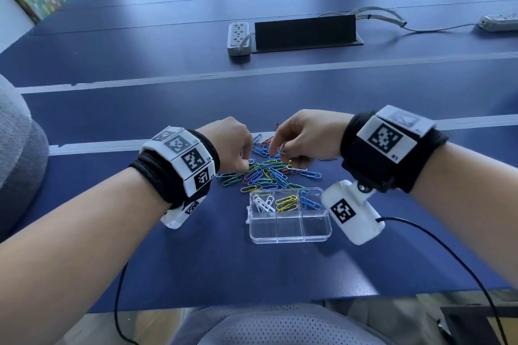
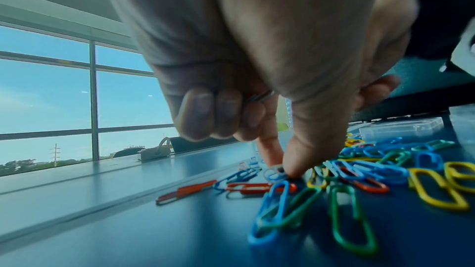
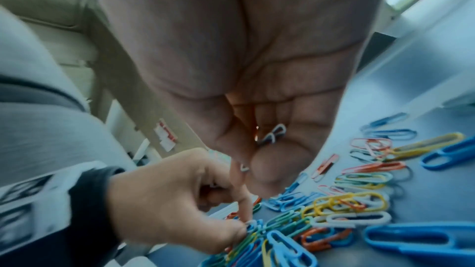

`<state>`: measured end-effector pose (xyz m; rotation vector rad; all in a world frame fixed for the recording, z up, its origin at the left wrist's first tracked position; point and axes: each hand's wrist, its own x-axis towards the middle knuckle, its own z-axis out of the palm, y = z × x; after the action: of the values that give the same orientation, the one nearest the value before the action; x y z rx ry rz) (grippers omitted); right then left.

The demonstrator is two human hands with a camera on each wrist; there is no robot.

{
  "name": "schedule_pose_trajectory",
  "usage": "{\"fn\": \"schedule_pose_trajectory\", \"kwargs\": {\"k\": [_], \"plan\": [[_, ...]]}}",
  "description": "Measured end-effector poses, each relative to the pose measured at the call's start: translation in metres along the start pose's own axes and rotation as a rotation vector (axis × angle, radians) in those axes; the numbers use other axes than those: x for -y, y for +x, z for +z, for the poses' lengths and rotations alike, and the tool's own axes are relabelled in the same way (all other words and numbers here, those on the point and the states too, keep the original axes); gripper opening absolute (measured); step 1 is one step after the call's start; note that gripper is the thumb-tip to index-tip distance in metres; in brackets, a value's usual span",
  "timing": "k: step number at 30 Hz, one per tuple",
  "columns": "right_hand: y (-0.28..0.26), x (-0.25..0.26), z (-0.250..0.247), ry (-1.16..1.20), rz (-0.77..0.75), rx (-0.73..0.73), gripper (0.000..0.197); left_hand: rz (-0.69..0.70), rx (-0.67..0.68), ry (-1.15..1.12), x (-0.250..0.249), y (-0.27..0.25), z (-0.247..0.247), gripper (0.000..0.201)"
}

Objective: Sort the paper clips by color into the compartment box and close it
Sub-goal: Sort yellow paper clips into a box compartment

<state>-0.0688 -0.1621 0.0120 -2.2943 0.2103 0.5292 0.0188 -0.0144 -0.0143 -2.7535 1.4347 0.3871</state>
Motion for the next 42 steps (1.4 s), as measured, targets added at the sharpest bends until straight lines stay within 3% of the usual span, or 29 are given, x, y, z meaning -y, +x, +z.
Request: {"fn": "schedule_pose_trajectory", "kwargs": {"k": [4, 7, 10, 17, 24, 29, 33, 39, 42], "plan": [[-0.02, 0.021, 0.012, -0.239, -0.125, 0.033, 0.027, -0.012, -0.025, -0.034, -0.001, 0.001, -0.002, 0.009], [-0.029, 0.034, 0.025, -0.476, -0.184, 0.013, 0.03, -0.017, -0.041, -0.069, 0.001, 0.002, -0.002, 0.032], [-0.028, 0.039, 0.036, -0.57, -0.216, 0.014, 0.031, -0.027, -0.025, -0.092, 0.001, 0.0, -0.003, 0.02], [-0.029, 0.038, 0.033, -0.511, -0.154, -0.07, 0.035, -0.04, -0.05, -0.246, 0.001, -0.009, -0.003, 0.008], [-0.027, 0.019, 0.009, -0.382, -0.01, -0.15, 0.029, -0.094, 0.127, -0.242, -0.004, -0.014, -0.004, 0.002], [-0.022, -0.007, -0.003, -0.319, 0.144, -0.183, 0.024, -0.002, 0.108, -0.279, -0.015, -0.029, -0.019, 0.009], [-0.017, -0.023, -0.013, -0.358, 0.22, -0.225, 0.025, 0.101, 0.176, -0.207, -0.035, -0.043, -0.028, 0.011], [-0.015, -0.029, -0.011, -0.375, 0.223, -0.211, 0.025, 0.15, 0.202, -0.066, -0.056, -0.049, -0.023, 0.018], [-0.012, -0.028, -0.008, -0.367, 0.198, -0.205, 0.026, 0.157, 0.197, -0.12, -0.055, -0.047, -0.025, 0.019]]}}
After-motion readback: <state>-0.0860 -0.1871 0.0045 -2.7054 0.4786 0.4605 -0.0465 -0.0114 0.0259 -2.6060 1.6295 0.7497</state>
